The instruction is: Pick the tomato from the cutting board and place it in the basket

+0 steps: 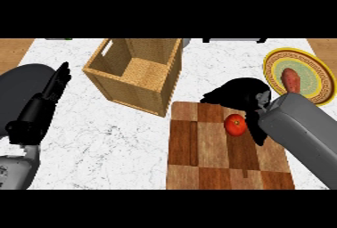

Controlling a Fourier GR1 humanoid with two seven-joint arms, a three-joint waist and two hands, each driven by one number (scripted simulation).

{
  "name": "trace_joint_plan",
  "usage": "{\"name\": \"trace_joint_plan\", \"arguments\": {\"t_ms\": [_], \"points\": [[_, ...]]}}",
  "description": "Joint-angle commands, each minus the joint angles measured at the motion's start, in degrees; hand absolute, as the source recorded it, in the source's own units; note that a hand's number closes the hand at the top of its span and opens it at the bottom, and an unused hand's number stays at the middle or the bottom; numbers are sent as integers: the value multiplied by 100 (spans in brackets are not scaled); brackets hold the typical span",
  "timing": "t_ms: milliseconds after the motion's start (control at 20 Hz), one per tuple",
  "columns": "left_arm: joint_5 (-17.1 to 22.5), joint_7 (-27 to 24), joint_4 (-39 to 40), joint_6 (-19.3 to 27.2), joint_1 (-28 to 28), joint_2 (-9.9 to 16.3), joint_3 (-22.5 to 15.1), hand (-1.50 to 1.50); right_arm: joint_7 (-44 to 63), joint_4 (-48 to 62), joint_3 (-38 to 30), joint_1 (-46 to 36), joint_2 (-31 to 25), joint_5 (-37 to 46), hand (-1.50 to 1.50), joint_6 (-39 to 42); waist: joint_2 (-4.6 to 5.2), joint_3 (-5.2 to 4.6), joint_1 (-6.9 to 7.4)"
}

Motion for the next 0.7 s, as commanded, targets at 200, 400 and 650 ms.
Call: {"name": "trace_joint_plan", "arguments": {"t_ms": [200,400,650], "points": [[-266,-201,541,-151,-357,-258,198,0,-1114,657,-32,389,104,1136,-150,-677,7,-1,-24],[-383,-39,370,-157,-284,-321,295,0,-1279,1102,-133,309,547,1553,-150,-815,3,-1,-13],[-413,-198,5,-339,210,-350,380,0,-1386,556,-294,978,419,1910,-150,-1106,-15,-2,-41]]}}
